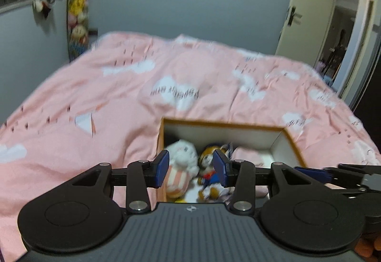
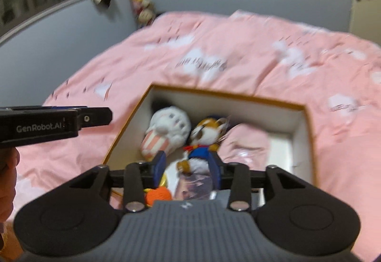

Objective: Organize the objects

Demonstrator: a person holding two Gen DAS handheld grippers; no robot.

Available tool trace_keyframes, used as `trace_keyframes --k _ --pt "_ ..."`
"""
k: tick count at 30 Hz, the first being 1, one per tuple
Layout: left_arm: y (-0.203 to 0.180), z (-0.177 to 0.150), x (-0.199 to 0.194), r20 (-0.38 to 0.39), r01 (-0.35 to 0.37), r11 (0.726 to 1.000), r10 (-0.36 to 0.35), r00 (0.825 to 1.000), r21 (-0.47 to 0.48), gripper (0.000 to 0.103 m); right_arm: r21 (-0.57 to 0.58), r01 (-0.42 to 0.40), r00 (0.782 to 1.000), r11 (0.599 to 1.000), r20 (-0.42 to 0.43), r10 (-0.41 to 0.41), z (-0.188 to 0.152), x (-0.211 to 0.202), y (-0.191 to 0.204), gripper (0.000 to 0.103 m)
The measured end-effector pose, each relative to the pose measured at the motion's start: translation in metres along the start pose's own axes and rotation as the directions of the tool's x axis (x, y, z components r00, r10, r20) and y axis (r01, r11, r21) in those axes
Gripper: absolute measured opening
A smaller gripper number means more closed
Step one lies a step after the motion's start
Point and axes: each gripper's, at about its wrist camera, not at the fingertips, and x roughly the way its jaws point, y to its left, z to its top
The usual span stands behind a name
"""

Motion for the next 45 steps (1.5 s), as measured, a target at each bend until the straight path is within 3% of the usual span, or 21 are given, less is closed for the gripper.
trace_keyframes --k 3,6,11,18,22,27,45 --pt "-0.012 0.001 -0.017 0.044 0.013 1.000 -0.015 0.999 0.028 0.051 0.038 0.049 0.994 0.998 0.094 -0.052 -0.005 -0.034 -0.004 0.071" --pt "-0.021 -0.002 -0.030 0.076 -0.005 0.999 0.001 0.997 0.051 0.051 0.055 0.111 0.978 0.992 0.171 -0.119 -0.010 -0.061 -0.001 0.085" --pt "-0.035 -0.012 -0.044 0.098 -0.028 0.994 0.017 0.995 0.107 0.051 0.068 0.146 0.961 0.987 0.228 -0.158 -0.019 -0.088 0.002 0.095" --pt "-0.052 -0.030 -0.037 0.058 -0.075 0.983 0.066 0.996 0.170 0.059 0.057 0.198 0.953 0.979 0.221 -0.206 -0.040 -0.093 0.004 0.099" --pt "-0.051 -0.043 -0.019 -0.052 -0.037 0.987 0.046 0.998 0.157 0.059 0.053 0.245 0.954 0.968 0.166 -0.251 -0.047 -0.084 0.001 0.099" --pt "-0.048 -0.057 -0.003 -0.154 -0.033 0.989 0.055 0.987 0.141 0.059 0.048 0.264 0.957 0.963 0.107 -0.268 -0.056 -0.073 -0.002 0.101" --pt "-0.041 -0.076 0.017 -0.223 -0.056 0.988 0.087 0.971 0.142 0.059 0.066 0.281 0.960 0.957 -0.011 -0.281 -0.080 -0.028 -0.010 0.101"
